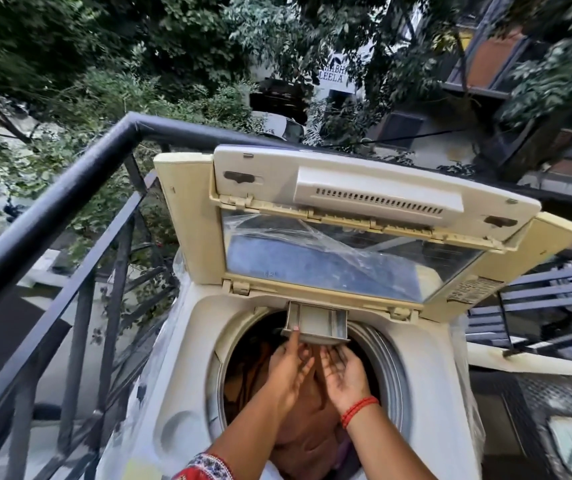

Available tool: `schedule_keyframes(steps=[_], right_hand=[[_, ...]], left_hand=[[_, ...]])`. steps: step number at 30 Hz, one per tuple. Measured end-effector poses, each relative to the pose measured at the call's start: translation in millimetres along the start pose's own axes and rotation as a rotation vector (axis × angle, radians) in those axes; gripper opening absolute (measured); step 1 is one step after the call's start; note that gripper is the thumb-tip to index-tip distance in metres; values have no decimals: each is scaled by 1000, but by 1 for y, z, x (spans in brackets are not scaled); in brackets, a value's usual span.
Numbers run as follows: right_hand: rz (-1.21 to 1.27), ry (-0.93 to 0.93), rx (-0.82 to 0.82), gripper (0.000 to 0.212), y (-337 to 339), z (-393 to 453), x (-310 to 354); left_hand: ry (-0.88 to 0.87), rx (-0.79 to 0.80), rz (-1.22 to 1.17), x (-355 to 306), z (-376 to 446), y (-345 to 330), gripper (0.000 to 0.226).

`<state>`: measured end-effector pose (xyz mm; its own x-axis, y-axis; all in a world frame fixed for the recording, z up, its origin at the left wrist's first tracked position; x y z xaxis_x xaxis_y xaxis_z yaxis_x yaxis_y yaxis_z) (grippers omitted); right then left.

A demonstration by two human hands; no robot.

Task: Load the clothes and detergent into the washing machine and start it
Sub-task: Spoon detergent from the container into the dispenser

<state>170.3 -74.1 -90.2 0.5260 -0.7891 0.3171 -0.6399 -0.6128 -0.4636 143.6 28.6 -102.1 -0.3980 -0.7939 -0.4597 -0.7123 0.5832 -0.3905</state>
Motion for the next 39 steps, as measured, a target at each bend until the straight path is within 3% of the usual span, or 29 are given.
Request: schedule_keyframes(steps=[9,14,19,26,32,39], right_hand=[[-170,105,8,12,14,-16,15],[-143,265,61,19,38,-49,78],[-95,455,104,16,78,-98,168],[32,660,-75,20,202,-112,285],[-15,608,-289,21,342,-65,354],[-73,512,-493,25,480,16,427]], left_hand=[[-76,-111,109,0,-19,-5,33],[-127,116,284,19,-52,-66,22],[-228,327,514,55,-89,-154,26],[-289,664,954,180,-131,-289,22],[-237,675,1255,327,-82,-360,21],[-294,663,1594,467,26,-418,21]])
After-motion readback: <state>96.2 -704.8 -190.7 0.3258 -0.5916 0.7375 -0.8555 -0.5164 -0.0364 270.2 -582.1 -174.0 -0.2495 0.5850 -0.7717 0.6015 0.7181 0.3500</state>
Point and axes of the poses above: each hand's wrist, its own z-axis towards the middle knuckle, its own y-axis out of the back of the hand, x = y × z, the point moved 4 cm from there along z, towards the middle knuckle
